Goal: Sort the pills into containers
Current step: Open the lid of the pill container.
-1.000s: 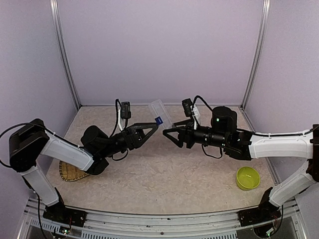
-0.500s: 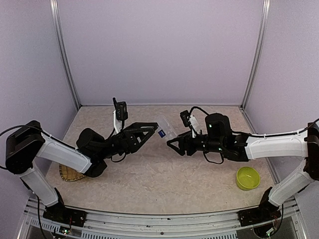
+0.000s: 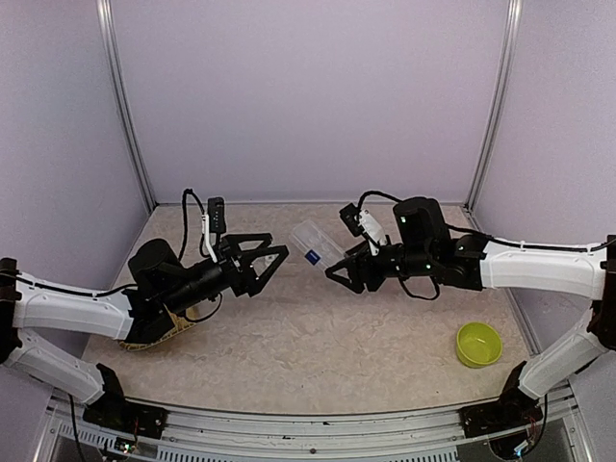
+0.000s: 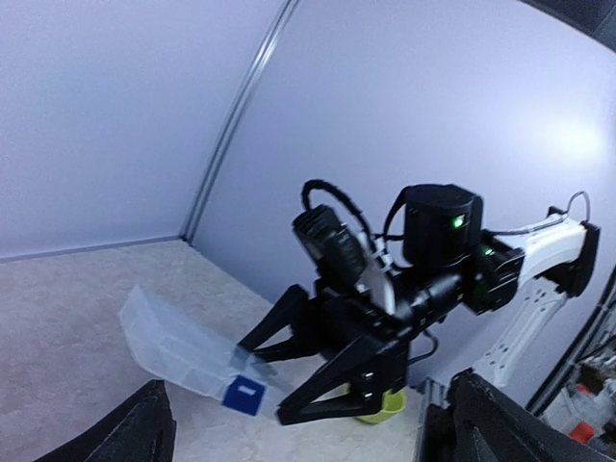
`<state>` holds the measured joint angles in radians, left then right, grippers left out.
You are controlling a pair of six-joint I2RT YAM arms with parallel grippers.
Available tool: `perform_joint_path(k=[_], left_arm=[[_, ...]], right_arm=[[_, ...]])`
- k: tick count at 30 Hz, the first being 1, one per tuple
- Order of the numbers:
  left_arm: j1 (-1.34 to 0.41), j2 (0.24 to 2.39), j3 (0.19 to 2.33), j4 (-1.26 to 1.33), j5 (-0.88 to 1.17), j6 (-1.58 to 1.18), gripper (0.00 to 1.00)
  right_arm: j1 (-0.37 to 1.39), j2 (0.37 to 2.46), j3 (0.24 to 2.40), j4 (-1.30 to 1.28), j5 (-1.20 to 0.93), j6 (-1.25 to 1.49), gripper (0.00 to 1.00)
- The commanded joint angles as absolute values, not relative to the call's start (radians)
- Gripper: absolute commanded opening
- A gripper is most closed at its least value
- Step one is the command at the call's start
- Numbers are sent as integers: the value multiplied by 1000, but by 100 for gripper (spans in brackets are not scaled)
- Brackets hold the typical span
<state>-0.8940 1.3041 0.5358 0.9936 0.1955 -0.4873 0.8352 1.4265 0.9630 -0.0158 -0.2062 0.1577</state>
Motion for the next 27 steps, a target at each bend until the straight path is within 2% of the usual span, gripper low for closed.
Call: perform_joint_path(k=[1, 8, 15, 27], left_arm=[[-906, 1219, 530, 701, 16, -253, 99], [-923, 1156, 508, 553, -161, -98, 99], [-979, 1260, 541, 522, -310, -90, 99], [-1029, 1410, 645, 576, -339, -114, 99]], right_arm=[[829, 1428, 1040, -149, -300, 71, 58], [829, 1423, 1073, -201, -329, 69, 59], [830, 1421, 1097, -220, -353, 73, 59], [863, 1440, 1099, -201, -361, 83, 59]])
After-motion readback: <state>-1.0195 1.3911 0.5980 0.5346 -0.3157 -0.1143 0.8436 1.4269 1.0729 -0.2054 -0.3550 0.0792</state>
